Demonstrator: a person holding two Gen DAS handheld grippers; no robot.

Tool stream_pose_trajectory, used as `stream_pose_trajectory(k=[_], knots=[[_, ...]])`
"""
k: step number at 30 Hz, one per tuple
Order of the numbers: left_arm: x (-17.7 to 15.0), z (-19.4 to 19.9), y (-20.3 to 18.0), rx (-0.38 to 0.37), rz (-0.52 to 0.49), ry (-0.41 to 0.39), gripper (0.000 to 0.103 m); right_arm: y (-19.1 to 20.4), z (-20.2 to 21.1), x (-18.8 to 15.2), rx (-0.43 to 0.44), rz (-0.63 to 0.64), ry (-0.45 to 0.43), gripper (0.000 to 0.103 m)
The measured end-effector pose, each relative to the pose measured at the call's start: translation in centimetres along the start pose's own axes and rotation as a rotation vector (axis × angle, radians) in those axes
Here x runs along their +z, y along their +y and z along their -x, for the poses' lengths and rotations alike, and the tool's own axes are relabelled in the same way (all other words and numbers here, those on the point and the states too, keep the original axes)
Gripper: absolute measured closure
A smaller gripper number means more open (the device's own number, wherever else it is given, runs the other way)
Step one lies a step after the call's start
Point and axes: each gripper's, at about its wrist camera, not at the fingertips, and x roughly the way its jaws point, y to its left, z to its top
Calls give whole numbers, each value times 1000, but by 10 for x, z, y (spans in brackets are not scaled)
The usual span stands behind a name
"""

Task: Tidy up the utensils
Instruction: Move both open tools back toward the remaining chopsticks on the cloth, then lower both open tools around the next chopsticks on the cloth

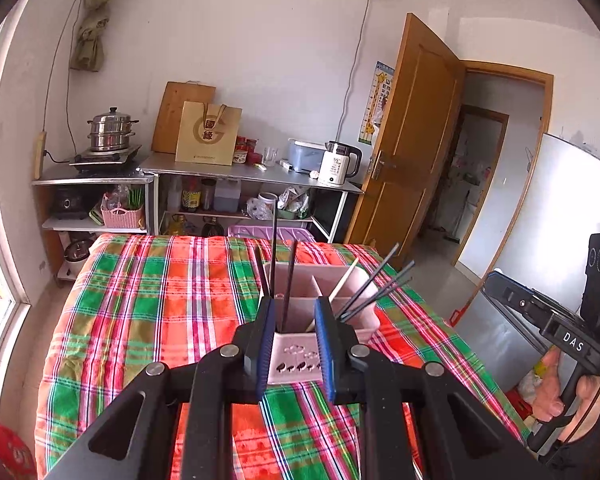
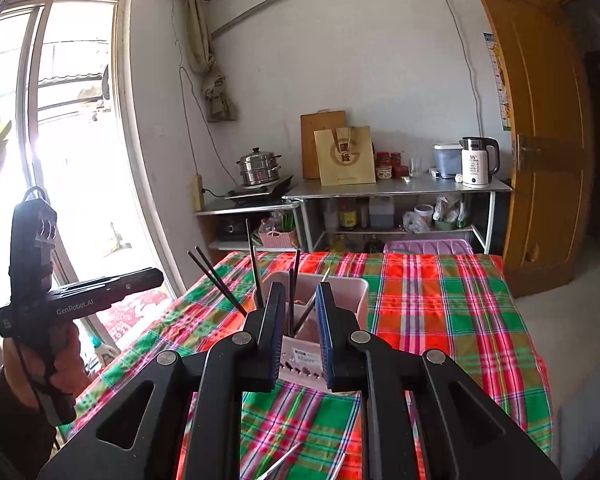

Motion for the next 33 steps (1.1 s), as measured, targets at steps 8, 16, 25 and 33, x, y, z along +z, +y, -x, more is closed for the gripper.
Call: stream_pose_trajectory(k=[8, 16, 25, 33], knots=[[-72, -5, -16, -24, -22, 104, 83, -12, 16, -55, -17, -46, 88, 87], [-125, -32, -33, -53, -48, 241, 83, -21, 8, -108, -34, -91, 215, 87], [-148, -60, -45, -68, -45, 335, 83, -26, -8, -139, -62, -106, 299, 87], [-165, -86, -59, -69, -70, 413, 83, -23, -35, -165, -54, -95, 397, 87]])
